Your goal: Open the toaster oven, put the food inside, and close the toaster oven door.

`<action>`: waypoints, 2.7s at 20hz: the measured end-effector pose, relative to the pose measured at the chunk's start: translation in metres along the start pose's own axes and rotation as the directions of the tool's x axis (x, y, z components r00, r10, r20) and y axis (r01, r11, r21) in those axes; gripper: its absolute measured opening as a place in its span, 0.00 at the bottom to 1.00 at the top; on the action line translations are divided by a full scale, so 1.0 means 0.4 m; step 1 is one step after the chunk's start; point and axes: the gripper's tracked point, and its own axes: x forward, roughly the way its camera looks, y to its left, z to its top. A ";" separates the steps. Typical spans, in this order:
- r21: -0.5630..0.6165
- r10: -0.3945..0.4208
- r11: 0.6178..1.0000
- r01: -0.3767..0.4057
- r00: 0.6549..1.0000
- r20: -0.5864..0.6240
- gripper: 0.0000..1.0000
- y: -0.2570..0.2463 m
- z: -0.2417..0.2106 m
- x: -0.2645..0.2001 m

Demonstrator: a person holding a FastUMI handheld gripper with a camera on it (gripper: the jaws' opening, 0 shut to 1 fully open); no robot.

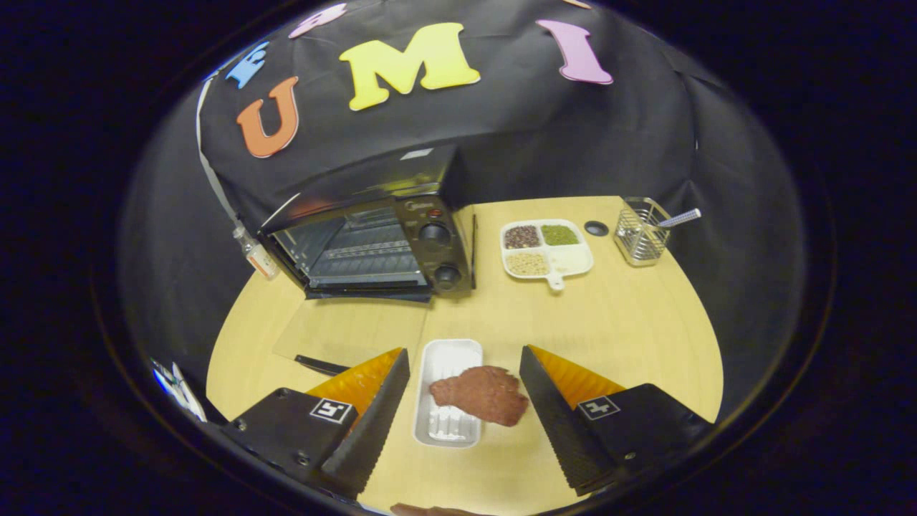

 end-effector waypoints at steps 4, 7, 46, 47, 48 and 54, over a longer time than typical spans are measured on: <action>0.063 0.045 0.997 -0.043 0.998 -0.032 0.97 -0.070 -0.045 0.013; 0.150 0.102 0.985 -0.089 0.992 -0.079 0.85 -0.084 -0.092 0.049; -0.270 0.066 0.963 0.009 0.961 0.269 0.09 0.488 0.035 0.032; -0.247 0.067 0.969 0.002 0.961 0.270 0.09 0.492 0.039 0.049; -0.222 0.066 0.975 -0.005 0.960 0.272 0.09 0.492 0.046 0.066; -0.057 0.102 0.994 -0.089 0.955 0.280 0.09 0.486 0.100 0.170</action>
